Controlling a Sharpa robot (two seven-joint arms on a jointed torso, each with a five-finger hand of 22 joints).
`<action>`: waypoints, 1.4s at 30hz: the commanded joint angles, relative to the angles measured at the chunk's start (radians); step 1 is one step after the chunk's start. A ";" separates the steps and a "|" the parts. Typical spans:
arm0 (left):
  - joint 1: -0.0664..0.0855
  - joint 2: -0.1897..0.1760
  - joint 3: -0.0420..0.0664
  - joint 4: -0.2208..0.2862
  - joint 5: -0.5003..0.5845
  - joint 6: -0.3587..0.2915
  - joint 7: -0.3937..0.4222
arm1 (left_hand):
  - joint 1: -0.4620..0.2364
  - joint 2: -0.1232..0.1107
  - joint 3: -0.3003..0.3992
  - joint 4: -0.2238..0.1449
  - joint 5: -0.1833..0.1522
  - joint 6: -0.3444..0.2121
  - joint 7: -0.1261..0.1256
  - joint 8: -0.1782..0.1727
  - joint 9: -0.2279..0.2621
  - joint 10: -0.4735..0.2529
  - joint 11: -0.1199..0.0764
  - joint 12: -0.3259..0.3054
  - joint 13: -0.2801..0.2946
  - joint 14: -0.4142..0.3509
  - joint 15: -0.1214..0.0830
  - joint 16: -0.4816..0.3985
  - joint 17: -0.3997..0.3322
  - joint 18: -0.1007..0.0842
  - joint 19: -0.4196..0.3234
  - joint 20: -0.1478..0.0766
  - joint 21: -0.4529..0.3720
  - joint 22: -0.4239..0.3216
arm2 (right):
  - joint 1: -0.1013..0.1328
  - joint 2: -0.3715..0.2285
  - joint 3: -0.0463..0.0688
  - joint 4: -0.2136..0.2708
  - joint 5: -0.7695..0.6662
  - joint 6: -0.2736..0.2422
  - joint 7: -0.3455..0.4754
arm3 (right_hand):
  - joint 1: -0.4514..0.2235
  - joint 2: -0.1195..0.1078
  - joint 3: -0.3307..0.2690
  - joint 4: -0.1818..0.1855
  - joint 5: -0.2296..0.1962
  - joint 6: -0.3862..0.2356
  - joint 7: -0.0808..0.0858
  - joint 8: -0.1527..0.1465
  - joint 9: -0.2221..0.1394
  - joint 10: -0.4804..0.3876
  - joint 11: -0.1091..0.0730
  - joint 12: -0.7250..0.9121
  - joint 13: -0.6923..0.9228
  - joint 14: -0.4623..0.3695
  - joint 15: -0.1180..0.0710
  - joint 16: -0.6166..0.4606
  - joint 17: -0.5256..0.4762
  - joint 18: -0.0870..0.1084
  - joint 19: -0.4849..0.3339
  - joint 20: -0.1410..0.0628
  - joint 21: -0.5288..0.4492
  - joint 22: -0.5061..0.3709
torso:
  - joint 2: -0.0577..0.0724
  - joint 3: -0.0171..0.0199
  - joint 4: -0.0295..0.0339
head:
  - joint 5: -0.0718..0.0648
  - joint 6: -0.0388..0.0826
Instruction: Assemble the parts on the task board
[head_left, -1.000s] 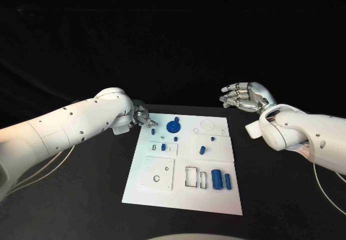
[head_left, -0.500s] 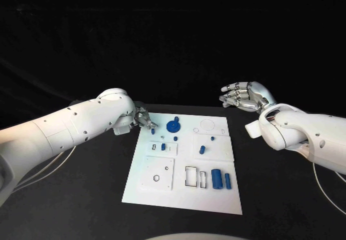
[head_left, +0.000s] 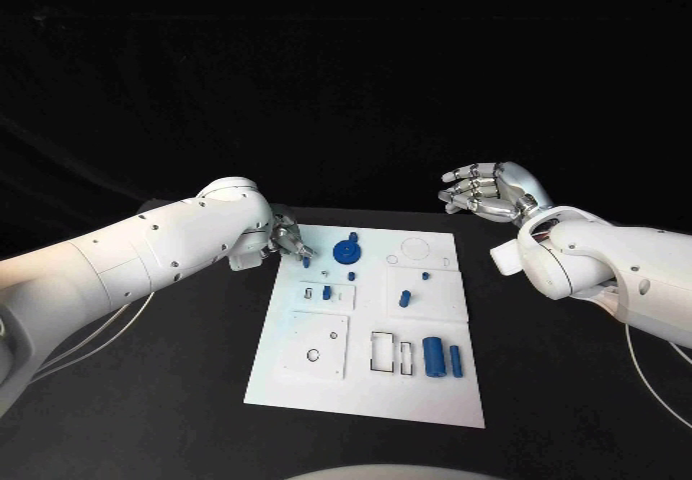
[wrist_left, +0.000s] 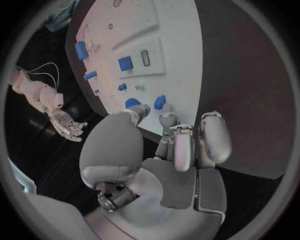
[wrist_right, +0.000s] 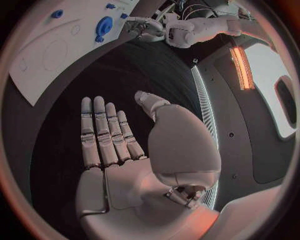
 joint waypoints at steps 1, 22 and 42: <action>-0.001 0.006 -0.001 -0.005 0.010 0.021 0.005 | 0.018 0.006 0.000 -0.005 0.003 0.008 -0.001 -0.005 -0.002 -0.008 -0.003 -0.001 0.001 0.086 0.006 0.002 0.186 -0.007 -0.001 0.006 -0.004 0.002 | 0.000 0.001 0.000 0.000 -0.003 0.015 0.011 | -0.004 0.011 -0.005 0.002 0.003 -0.005 0.085 0.004 -0.001 -0.005 0.001 0.006 -0.001 -0.005 0.001 -0.003 -0.001 0.008 -0.001 0.003 -0.003 -0.001 | 0.001 -0.0004 0.0000 | 0.001 -0.002; -0.003 0.009 -0.004 -0.010 0.049 -0.020 0.015 | 0.155 0.087 0.080 -0.040 0.004 0.006 -0.008 -0.008 -0.008 -0.013 -0.010 -0.005 -0.007 0.086 0.000 0.002 0.186 -0.007 -0.002 0.002 -0.002 0.006 | -0.001 0.004 0.000 -0.002 -0.003 0.023 0.008 | -0.005 0.012 -0.006 0.003 0.004 -0.005 0.085 0.004 -0.001 -0.005 0.001 0.007 -0.003 -0.005 0.001 -0.004 -0.002 0.008 -0.001 0.004 -0.004 -0.003 | -0.001 0.0004 0.0000 | -0.003 -0.007; -0.003 -0.043 -0.005 0.042 0.153 -0.081 0.033 | 0.171 0.043 0.373 -0.175 0.007 -0.010 -0.002 0.057 0.032 -0.003 -0.007 -0.017 -0.025 0.083 0.002 -0.003 0.174 -0.008 -0.002 0.010 0.003 0.013 | -0.001 0.002 0.000 -0.004 -0.002 0.028 0.005 | -0.007 0.014 -0.007 0.004 0.005 -0.005 0.085 0.005 -0.002 -0.006 0.001 0.008 -0.004 -0.005 0.002 -0.005 -0.003 0.008 -0.001 0.004 -0.005 -0.004 | -0.005 0.0016 0.0015 | 0.001 -0.008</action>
